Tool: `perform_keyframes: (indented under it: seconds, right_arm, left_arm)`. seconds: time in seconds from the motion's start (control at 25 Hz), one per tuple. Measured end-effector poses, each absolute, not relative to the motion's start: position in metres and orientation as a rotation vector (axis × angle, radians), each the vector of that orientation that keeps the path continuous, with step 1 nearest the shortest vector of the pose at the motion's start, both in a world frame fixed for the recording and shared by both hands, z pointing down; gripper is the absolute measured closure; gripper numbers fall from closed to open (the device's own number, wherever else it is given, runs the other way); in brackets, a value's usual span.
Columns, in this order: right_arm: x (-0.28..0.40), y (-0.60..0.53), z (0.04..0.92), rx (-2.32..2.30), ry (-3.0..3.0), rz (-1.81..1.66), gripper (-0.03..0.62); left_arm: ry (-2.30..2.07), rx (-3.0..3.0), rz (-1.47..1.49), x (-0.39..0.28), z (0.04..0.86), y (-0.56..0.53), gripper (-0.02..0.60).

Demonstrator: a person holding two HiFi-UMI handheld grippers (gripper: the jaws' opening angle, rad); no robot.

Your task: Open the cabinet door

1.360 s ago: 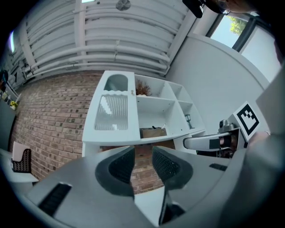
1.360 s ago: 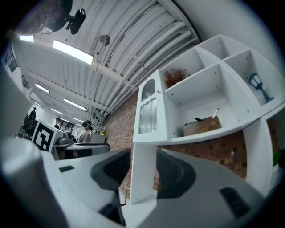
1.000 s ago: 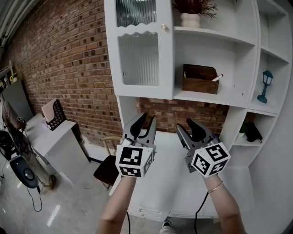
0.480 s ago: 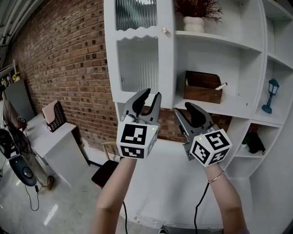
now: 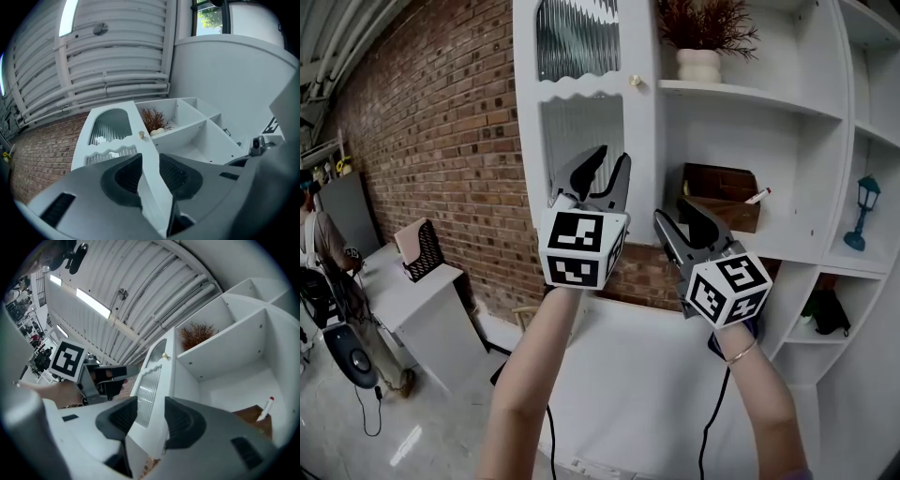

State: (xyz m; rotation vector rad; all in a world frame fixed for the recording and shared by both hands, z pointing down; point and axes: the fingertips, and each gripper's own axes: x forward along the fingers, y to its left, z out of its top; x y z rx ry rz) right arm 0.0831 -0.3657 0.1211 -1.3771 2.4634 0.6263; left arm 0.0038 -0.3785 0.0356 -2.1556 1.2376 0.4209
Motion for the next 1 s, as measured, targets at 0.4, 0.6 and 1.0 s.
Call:
perform_keyframes:
  seconds: [0.4,0.6,1.0]
  right_arm:
    - [0.081,-0.388,0.095,-1.347,2.427,0.667,0.424]
    - [0.086,-0.396,0.087,-1.333,2.402,0.676,0.424]
    - [0.096,-0.412,0.084,-1.289,2.382,0.648,0.424]
  left_arm:
    - [1.250,-2.091,0.410,0.017,-0.011,-0.403,0.472]
    - [1.256,-2.007,0.355,0.023,-0.033,-0.415,0.469]
    - [1.270,-1.948,0.297,0.050,-0.067,-0.434,0.457]
